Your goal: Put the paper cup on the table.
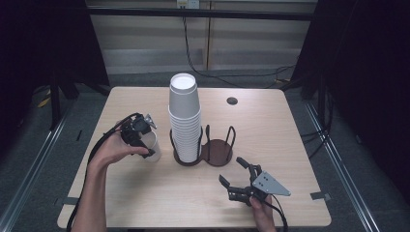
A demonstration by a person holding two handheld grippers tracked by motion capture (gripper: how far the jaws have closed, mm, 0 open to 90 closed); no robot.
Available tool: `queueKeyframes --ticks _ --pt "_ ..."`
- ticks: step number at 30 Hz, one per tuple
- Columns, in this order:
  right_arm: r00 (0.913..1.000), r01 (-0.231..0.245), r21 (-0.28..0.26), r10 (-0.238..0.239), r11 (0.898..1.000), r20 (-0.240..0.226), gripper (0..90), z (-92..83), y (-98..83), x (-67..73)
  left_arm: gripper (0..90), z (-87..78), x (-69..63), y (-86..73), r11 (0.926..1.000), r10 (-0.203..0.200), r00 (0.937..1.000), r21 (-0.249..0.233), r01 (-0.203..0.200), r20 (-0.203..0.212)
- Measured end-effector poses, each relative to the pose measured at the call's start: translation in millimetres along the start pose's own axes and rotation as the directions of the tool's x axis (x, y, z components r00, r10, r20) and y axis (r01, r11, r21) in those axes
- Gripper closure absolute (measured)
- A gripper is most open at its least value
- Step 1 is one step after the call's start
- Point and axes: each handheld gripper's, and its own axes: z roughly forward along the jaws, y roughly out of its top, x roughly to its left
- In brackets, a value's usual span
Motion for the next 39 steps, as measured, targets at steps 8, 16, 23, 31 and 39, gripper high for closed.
queueKeyframes --ticks 8,16,23,31,39 --pt "1.0000 0.000 0.000 0.000 1.000 0.000 13.3 0.0 0.0 0.0 3.4 12.2 -2.7 3.6 0.9998 0.013 0.9999 0.017 -0.013 -0.004" --pt "1.0000 0.001 -0.002 -0.001 1.000 -0.003 13.3 0.0 0.0 -0.1 2.6 16.7 -0.8 -3.2 1.0000 -0.001 0.9997 0.002 0.001 0.026" --pt "0.9999 0.002 -0.002 -0.002 1.000 -0.012 13.3 -0.2 0.0 -0.2 4.5 21.1 0.7 -17.1 0.9995 -0.024 0.9995 -0.022 0.024 0.020" --pt "0.9999 0.002 -0.001 -0.002 1.000 -0.012 13.3 -0.2 0.0 -0.2 8.5 23.2 2.9 -33.4 0.9972 -0.051 0.9976 -0.053 0.053 0.048" --pt "0.9999 0.002 -0.002 -0.002 1.000 -0.014 13.2 -0.2 0.0 -0.2 15.8 26.0 2.0 -48.4 0.9954 -0.058 0.9949 -0.071 0.064 0.083"
